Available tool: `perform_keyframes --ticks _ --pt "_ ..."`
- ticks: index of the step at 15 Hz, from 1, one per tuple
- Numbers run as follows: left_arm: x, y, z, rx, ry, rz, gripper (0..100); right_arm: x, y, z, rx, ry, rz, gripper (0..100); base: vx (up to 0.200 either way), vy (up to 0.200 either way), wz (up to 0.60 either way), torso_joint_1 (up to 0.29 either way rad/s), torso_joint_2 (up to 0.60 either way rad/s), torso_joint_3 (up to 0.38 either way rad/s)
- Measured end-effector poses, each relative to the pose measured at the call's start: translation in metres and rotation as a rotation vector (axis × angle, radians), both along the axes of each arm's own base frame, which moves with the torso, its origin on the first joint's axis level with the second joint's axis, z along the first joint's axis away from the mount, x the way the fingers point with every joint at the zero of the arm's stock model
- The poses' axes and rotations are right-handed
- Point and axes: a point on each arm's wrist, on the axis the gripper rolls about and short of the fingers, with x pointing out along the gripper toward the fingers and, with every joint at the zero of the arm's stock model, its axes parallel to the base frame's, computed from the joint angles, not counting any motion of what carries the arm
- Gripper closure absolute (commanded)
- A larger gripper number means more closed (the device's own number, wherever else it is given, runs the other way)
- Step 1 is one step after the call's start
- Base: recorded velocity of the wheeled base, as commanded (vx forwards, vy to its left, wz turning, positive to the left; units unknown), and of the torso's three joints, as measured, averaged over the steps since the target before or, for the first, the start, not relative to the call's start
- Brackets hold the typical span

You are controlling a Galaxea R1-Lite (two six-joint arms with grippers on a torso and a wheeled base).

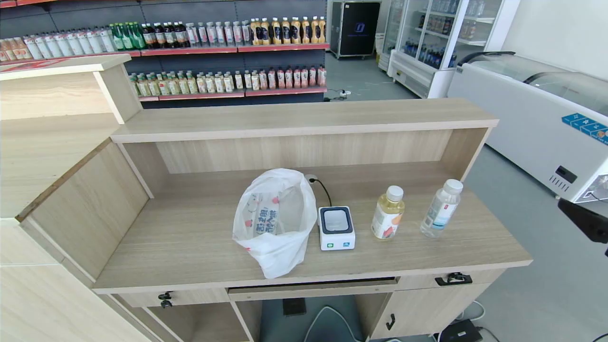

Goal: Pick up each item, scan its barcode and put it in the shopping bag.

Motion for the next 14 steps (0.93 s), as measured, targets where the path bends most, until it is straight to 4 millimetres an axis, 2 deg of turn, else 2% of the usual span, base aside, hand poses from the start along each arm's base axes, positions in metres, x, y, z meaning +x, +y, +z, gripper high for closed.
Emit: perform_keyframes --ticks 5,8,11,14 --pt "0.000 0.000 0.000 0.000 0.000 0.000 0 0.068 -0.021 -0.041 -0.009 0.052 -0.062 0 0.000 0.000 0.00 0.000 0.00 0.000" --pt "0.000 0.000 0.000 0.000 0.000 0.000 0 0.097 -0.026 -0.076 -0.017 0.094 -0.034 0 0.000 0.000 0.00 0.000 0.00 0.000" --pt "0.000 0.000 0.000 0.000 0.000 0.000 0 0.124 -0.012 -0.105 -0.023 0.153 0.060 0 0.000 0.000 0.00 0.000 0.00 0.000" --pt "0.000 0.000 0.000 0.000 0.000 0.000 0 0.150 0.013 -0.119 -0.029 0.150 0.161 0 0.000 0.000 0.00 0.000 0.00 0.000"
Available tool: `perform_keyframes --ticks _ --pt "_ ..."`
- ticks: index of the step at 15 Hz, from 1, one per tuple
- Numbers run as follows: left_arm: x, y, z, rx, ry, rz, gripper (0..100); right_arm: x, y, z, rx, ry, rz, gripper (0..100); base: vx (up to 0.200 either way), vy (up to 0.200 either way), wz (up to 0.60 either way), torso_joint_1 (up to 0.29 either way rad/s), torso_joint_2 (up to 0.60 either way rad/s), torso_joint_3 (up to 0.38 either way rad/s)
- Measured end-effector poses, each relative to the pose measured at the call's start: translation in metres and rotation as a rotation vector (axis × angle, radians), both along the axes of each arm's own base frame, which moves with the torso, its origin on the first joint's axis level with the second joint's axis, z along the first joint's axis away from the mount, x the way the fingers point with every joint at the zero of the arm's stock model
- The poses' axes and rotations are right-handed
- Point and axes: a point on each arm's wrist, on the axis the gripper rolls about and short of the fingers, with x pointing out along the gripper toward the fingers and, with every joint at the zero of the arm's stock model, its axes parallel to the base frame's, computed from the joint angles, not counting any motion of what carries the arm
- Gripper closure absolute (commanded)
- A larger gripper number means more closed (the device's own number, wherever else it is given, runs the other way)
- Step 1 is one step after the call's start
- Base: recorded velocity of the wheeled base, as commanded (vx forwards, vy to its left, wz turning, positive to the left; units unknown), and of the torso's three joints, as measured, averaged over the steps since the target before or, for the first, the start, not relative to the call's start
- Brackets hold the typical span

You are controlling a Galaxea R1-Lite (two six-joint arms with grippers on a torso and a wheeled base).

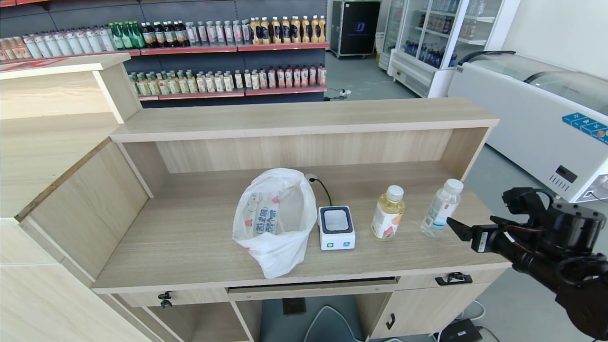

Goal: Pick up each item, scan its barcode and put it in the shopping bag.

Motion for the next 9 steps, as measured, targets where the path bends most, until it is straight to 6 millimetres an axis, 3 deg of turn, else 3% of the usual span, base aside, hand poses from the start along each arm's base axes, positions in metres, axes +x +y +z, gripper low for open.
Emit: perform_keyframes --ticks 9 --pt "0.000 0.000 0.000 0.000 0.000 0.000 0 0.046 0.031 -0.027 -0.011 -0.008 0.102 0 0.000 0.000 0.00 0.000 0.00 0.000"
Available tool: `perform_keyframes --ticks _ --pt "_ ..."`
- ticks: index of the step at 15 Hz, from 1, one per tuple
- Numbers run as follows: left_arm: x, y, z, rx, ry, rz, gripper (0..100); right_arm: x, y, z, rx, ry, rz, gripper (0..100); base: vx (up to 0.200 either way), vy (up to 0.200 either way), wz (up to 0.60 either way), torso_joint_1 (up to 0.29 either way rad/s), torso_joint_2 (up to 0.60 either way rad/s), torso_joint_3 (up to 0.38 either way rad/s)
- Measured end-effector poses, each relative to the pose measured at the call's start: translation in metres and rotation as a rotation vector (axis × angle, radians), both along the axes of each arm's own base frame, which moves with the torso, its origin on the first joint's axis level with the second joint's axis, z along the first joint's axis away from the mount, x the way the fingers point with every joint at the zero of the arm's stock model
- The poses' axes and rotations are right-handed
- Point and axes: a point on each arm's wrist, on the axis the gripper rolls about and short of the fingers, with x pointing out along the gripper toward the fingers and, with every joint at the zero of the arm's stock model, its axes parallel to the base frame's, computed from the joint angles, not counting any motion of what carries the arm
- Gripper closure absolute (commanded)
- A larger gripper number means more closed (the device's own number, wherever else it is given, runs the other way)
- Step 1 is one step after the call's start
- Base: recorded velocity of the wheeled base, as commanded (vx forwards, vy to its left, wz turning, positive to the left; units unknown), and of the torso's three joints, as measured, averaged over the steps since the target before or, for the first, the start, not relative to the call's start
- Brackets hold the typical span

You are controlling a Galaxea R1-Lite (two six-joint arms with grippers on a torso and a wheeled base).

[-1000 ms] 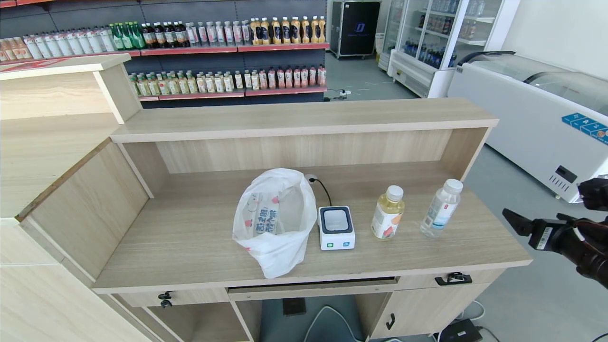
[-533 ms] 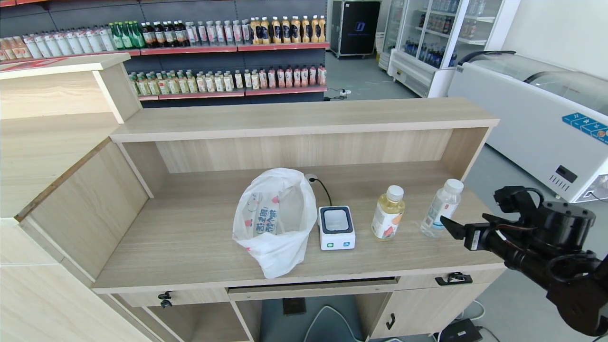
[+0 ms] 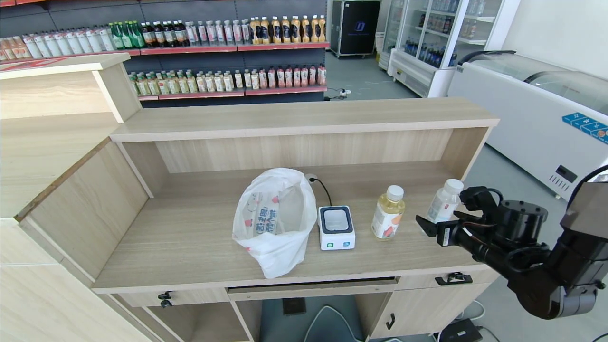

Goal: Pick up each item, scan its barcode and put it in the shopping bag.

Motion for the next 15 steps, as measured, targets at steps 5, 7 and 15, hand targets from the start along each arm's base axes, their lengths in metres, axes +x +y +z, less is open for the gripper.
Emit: perform_keyframes --ticks 5,7,15 --pt "0.000 0.000 0.000 0.000 0.000 0.000 0 0.022 0.014 -0.013 0.006 -0.014 0.039 0 0.000 0.000 0.00 0.000 0.00 0.000" --pt "0.000 0.000 0.000 0.000 0.000 0.000 0 0.030 0.019 -0.017 0.015 -0.019 0.066 0 0.000 0.000 0.00 0.000 0.00 0.000" --pt "0.000 0.000 0.000 0.000 0.000 0.000 0 0.053 0.035 -0.032 0.046 -0.018 0.138 0 0.000 0.000 0.00 0.000 0.00 0.000"
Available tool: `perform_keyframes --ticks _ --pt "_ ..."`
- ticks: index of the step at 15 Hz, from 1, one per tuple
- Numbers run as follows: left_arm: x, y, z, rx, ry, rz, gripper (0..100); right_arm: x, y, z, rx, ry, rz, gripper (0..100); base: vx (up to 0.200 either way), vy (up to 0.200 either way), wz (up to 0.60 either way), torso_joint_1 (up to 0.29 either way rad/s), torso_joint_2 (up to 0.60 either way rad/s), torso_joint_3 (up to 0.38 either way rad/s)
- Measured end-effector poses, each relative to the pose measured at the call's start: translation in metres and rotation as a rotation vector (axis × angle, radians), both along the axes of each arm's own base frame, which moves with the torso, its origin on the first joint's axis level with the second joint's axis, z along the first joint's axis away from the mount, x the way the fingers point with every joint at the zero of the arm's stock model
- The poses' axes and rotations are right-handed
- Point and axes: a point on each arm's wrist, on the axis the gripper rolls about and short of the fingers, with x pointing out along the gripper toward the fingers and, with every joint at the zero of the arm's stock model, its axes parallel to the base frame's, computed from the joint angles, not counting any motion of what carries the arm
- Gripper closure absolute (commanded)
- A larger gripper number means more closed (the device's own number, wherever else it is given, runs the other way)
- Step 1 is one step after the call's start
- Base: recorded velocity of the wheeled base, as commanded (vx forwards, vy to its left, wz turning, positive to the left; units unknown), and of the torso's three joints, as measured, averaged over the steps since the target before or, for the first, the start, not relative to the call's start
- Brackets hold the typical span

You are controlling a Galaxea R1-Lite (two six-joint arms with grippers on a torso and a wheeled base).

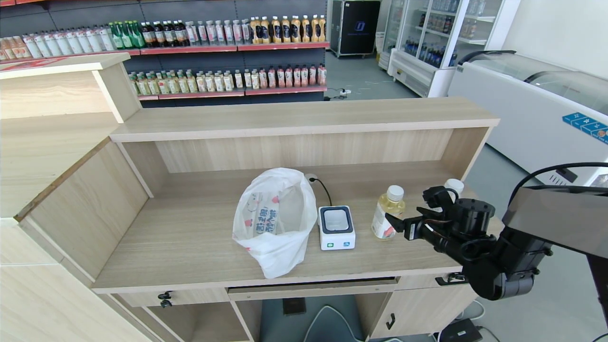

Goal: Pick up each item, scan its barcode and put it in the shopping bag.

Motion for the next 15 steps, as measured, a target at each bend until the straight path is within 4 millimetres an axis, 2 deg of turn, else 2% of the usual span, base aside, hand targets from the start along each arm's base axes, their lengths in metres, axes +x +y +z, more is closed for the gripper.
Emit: perform_keyframes --ticks 11,15 --pt "0.000 0.000 0.000 0.000 0.000 0.000 0 0.033 0.016 -0.019 0.006 -0.018 0.028 0 0.000 0.000 0.00 0.000 0.00 0.000" --pt "0.000 0.000 0.000 0.000 0.000 0.000 0 0.038 0.022 -0.025 0.006 -0.023 0.089 0 0.000 0.000 0.00 0.000 0.00 0.000"
